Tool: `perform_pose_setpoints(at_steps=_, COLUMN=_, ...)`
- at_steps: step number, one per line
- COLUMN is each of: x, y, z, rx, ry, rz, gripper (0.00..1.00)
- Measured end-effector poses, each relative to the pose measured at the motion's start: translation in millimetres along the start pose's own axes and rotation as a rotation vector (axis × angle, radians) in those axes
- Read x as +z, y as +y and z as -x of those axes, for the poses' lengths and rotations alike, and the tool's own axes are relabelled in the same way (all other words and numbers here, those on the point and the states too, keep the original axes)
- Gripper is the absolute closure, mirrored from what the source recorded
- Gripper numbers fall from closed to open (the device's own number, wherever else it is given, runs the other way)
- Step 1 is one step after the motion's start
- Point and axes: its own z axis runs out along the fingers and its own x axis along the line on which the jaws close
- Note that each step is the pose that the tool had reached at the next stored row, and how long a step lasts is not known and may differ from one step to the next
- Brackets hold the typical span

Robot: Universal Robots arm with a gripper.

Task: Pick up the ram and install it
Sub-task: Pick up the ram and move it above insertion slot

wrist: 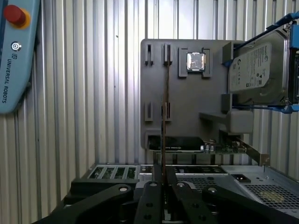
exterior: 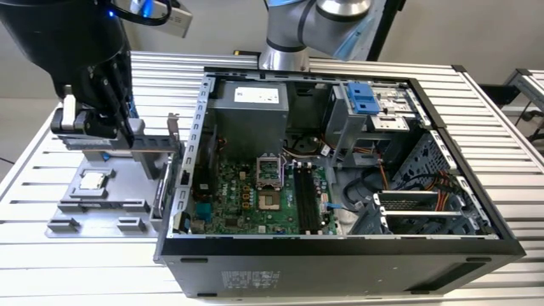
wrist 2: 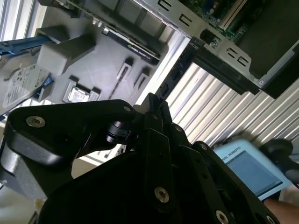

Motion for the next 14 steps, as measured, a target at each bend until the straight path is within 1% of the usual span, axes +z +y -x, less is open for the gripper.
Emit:
perform_pose_setpoints(at_steps=7, x=0.0, y=-6.1, z=0.1, rx=0.000, ry=-0.0001, rz=-0.0001, gripper=1.00)
perform_pose_setpoints(at_steps=14, x=-0.1, y=-10.7, z=0.3, rx=0.000, ry=0.0000, rz=0.0000, gripper=1.00)
